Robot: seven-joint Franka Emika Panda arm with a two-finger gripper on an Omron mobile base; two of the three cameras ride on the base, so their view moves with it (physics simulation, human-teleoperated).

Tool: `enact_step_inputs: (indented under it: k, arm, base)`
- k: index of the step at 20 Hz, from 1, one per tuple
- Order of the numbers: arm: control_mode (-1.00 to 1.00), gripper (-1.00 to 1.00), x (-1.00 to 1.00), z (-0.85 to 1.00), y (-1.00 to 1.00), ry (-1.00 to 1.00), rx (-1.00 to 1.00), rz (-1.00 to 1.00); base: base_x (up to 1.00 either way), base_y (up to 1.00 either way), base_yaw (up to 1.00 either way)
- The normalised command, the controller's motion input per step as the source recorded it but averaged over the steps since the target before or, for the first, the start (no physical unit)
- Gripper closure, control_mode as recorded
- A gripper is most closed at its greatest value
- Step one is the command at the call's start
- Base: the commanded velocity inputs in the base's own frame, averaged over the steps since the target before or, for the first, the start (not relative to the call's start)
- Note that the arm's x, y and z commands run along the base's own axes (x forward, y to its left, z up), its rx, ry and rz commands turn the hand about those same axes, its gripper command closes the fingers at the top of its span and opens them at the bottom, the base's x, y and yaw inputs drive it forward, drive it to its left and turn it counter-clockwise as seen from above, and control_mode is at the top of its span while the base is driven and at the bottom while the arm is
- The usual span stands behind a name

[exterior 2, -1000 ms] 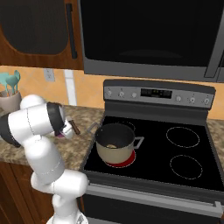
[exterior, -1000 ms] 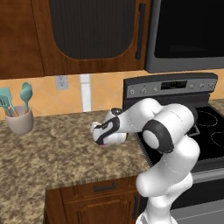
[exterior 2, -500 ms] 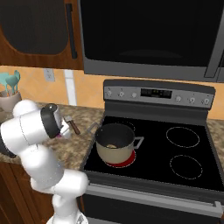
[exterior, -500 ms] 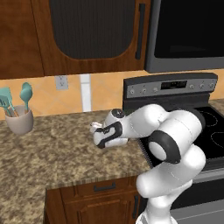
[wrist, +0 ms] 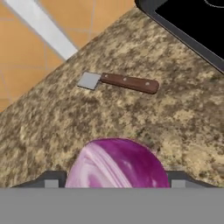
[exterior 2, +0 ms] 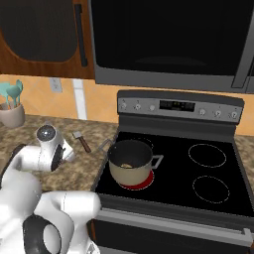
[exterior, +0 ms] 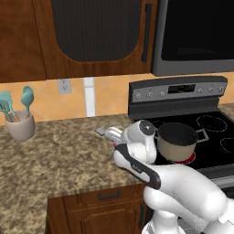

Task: Put the onion and onion in the pot. Retrieve the spatula and lightly stir the vegetables in the pot.

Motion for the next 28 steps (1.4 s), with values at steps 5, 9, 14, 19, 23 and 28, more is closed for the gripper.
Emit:
enact_step_inputs:
  k: [5, 9, 14, 19, 23, 28]
  arm:
    - [-1.00, 1.00, -0.62, 1.00, 0.00, 0.00, 0.05, -0.11]
    - [-1.00, 1.00, -0.47, 1.00, -0.08, 0.00, 0.00, -0.13]
    - [-1.00, 1.00, -0.45, 1.00, -0.33, 0.00, 0.00, -0.12]
    - [-1.00, 1.00, -0.62, 1.00, -0.61, 0.02, 0.00, -0.06]
    - [-1.00, 1.00, -0.74, 0.66, -0.86, 0.07, 0.00, -0.02]
    - [-1.00, 1.00, -0.23, 0.00, -1.00, 0.15, -0.04, 0.00]
  base:
    - [0.00, 0.00, 0.00]
    - [0.00, 0.00, 0.00]
    - [0.00, 0.00, 0.00]
    - [0.00, 0.00, 0.00]
    - [0.00, 0.00, 0.00]
    - [0.00, 0.00, 0.00]
